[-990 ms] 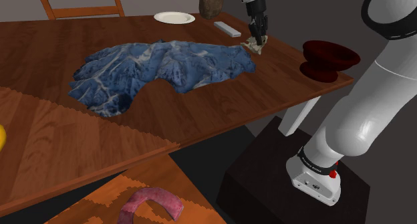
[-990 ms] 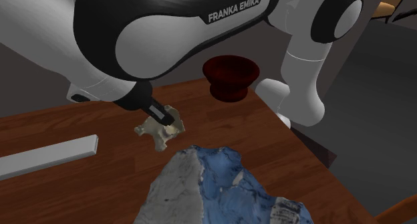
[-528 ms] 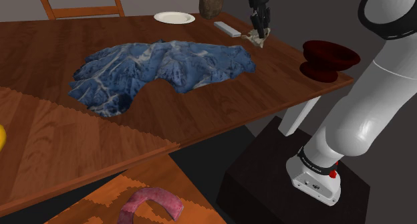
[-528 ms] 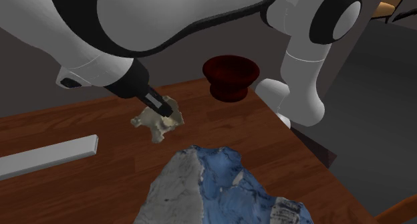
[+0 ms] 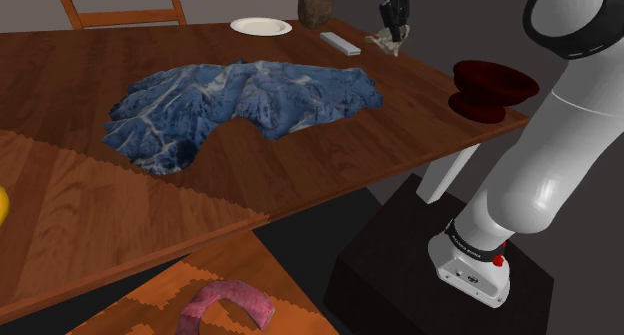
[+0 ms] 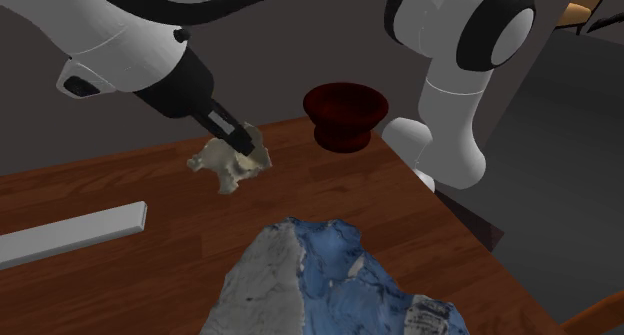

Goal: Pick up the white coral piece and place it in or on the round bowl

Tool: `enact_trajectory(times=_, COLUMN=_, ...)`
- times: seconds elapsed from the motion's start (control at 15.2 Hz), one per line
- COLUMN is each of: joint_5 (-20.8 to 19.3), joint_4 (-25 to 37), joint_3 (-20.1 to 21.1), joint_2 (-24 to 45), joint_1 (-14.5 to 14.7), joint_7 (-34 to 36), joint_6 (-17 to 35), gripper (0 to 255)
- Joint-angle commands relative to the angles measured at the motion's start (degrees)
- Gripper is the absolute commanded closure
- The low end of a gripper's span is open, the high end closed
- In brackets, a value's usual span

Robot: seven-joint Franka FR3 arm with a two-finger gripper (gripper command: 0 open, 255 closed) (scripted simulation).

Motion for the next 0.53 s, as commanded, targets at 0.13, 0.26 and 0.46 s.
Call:
enact_trajectory(times=0.13, joint_5=-0.1, joint_4=5.8, joint_3=-0.1, joint_2=1.9, joint_1=-0.1, joint_7=-1.0, joint_6=-3.9, gripper=255)
enact_trajectory(times=0.26, joint_5=-0.1, joint_4=8.8, joint_3=-0.2, joint_2=3.0, joint_1=-0.2, joint_7=-1.6, joint_6=-5.8, gripper=255)
enact_trajectory(times=0.46, joint_5=-0.2, joint_4=13.9, joint_3=-0.3, joint_2=4.9, joint_1=-0.5, joint_7=-2.7, joint_6=-8.9, gripper=255)
